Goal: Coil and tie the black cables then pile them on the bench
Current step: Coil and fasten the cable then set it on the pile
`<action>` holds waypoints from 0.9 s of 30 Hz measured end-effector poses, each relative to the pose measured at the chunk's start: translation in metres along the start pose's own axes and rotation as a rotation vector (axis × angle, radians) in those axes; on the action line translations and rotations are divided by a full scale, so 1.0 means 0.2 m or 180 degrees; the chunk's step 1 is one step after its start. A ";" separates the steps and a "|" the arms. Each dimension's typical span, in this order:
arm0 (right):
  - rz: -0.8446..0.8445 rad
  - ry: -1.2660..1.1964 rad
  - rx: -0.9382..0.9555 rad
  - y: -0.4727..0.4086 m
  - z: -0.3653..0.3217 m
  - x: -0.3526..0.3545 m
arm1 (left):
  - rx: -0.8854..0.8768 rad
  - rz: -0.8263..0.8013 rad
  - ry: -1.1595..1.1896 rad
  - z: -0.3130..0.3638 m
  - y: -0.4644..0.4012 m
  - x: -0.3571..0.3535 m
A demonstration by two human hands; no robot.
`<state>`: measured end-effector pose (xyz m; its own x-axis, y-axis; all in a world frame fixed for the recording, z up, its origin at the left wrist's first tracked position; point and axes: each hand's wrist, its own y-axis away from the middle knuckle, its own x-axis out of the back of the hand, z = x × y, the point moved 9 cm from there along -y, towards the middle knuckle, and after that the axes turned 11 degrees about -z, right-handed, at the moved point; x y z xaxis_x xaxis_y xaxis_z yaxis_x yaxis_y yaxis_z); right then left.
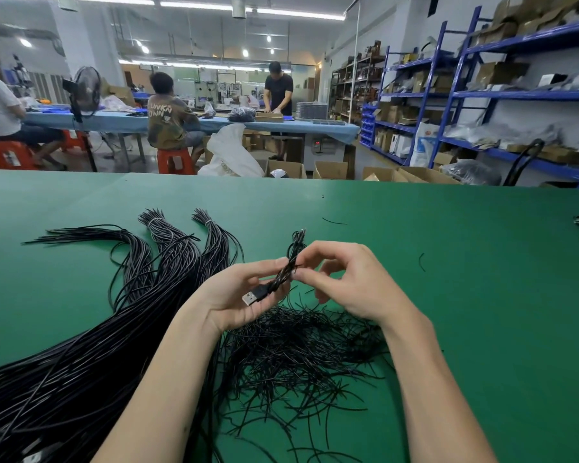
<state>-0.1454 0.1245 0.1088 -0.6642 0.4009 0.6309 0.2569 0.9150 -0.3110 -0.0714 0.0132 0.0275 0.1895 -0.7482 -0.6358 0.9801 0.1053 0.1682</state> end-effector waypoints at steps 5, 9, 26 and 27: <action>-0.0015 -0.0356 -0.0142 0.00 0.04 -0.02 | 0.0016 -0.0058 0.0052 -0.02 0.00 0.01; -0.0132 -0.0961 -0.0329 0.00 0.08 -0.04 | -0.0059 -0.0206 -0.0757 0.01 -0.01 -0.02; 0.0028 -0.4423 -0.1259 0.02 0.29 -0.30 | -0.1735 -0.0282 -0.2444 0.24 0.07 -0.17; 0.0010 -0.4456 -0.1283 0.02 0.30 -0.30 | -0.1703 -0.0301 -0.2366 0.23 0.06 -0.16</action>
<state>-0.1457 0.1009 0.0274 -0.7294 0.2479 -0.6376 0.2786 0.9589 0.0540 -0.0679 0.0087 0.0852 0.2022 -0.9781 0.0497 0.9213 0.1727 -0.3484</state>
